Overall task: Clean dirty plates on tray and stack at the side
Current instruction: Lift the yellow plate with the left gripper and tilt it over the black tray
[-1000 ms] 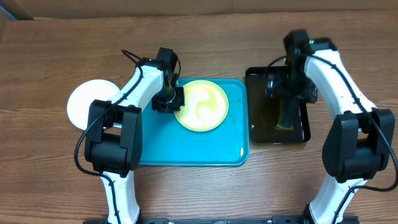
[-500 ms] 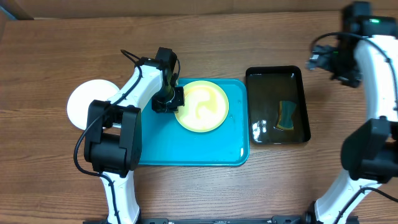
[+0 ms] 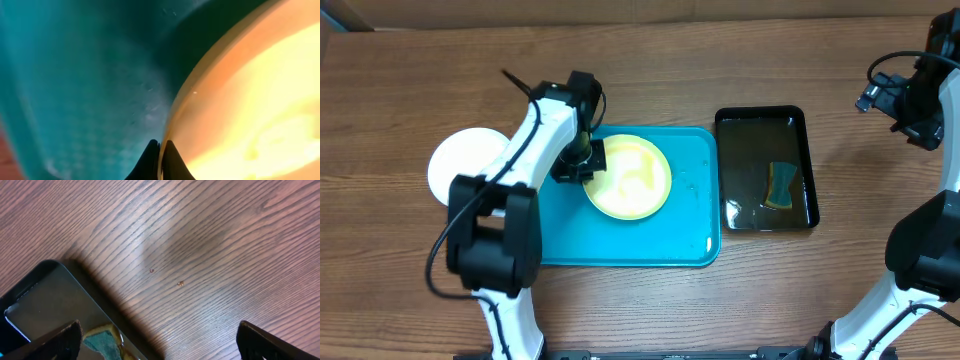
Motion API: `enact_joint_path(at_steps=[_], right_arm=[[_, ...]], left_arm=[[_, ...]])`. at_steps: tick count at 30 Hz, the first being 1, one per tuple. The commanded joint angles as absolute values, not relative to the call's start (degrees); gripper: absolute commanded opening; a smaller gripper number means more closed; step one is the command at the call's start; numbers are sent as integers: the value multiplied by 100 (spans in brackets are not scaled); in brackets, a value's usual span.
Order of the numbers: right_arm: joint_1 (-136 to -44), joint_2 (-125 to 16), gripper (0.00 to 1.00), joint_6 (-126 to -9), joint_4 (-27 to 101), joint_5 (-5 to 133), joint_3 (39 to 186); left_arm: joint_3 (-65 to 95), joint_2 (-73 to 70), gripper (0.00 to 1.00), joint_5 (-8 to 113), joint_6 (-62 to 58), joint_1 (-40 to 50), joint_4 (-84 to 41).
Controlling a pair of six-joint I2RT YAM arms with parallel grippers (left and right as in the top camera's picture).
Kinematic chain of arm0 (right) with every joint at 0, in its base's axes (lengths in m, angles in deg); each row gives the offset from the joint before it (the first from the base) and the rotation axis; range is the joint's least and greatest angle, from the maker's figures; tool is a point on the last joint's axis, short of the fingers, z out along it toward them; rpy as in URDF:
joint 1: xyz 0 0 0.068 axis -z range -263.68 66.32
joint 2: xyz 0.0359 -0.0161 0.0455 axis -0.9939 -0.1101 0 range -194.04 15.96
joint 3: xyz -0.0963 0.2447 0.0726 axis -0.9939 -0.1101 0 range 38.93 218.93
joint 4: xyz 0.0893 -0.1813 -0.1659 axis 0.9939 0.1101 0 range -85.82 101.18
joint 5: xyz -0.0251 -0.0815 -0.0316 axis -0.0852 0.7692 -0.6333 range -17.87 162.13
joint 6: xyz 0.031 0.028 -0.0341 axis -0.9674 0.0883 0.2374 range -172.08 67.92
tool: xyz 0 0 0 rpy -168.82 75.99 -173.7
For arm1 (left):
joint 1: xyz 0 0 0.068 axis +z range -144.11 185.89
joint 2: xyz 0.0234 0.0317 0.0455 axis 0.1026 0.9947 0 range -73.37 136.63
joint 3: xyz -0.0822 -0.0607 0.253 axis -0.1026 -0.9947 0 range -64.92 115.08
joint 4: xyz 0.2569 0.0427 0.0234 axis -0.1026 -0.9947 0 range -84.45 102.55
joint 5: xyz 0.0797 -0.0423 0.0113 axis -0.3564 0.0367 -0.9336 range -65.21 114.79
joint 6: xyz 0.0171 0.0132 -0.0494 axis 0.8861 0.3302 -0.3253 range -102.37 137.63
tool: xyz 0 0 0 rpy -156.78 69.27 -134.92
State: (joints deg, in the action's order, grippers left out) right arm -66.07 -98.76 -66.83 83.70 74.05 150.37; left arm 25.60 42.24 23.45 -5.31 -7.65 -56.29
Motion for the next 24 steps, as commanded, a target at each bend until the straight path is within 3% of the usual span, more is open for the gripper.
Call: enact_joint_path(at_steps=[1,24], right_arm=[[-6592,-9817,100,-6672,8349,7418,15146],[-6592,-9817,100,-6672,8329,7418,15146]], left_arm=[[2720,3726,4,1888,-734,-840,-5725],[3229,3483,4,1879,-557,-1098,-4740]])
